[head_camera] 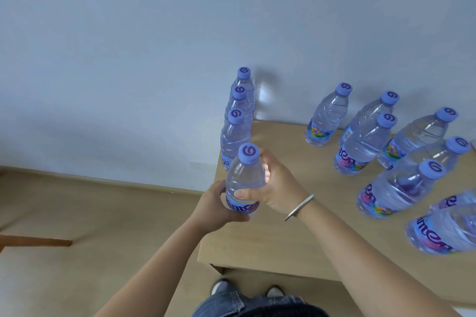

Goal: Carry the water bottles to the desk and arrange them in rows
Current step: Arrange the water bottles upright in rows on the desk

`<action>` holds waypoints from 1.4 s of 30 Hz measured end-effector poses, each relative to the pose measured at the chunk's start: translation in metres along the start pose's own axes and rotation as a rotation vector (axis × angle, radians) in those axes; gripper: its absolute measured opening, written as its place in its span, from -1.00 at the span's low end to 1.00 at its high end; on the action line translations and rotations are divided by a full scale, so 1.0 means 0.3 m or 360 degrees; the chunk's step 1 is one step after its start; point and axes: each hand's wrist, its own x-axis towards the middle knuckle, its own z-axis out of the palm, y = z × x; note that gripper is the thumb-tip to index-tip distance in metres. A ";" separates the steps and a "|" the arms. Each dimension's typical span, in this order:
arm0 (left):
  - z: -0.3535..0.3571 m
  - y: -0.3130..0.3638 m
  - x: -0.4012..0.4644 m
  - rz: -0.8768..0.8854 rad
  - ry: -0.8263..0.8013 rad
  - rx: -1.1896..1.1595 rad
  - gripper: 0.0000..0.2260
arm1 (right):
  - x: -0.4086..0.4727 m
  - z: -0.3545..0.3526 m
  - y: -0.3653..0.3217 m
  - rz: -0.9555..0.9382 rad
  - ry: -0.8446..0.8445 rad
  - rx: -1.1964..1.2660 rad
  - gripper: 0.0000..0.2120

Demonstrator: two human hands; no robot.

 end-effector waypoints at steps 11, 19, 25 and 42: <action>-0.046 -0.071 0.081 -0.0005 -0.0008 0.0024 -0.55 | 0.073 0.077 0.008 0.0135 0.0110 -0.0145 -0.39; -0.061 -0.077 0.108 0.0011 0.0010 0.0116 -0.55 | 0.095 0.083 0.005 0.0138 0.0137 -0.0198 -0.37; -0.063 -0.061 0.124 0.0046 0.0027 0.0162 -0.53 | 0.111 0.077 0.010 0.0108 0.0202 -0.0206 -0.40; -0.056 -0.076 0.122 0.0005 0.0087 0.0191 -0.56 | 0.100 0.077 0.031 0.0023 0.0190 -0.0221 -0.41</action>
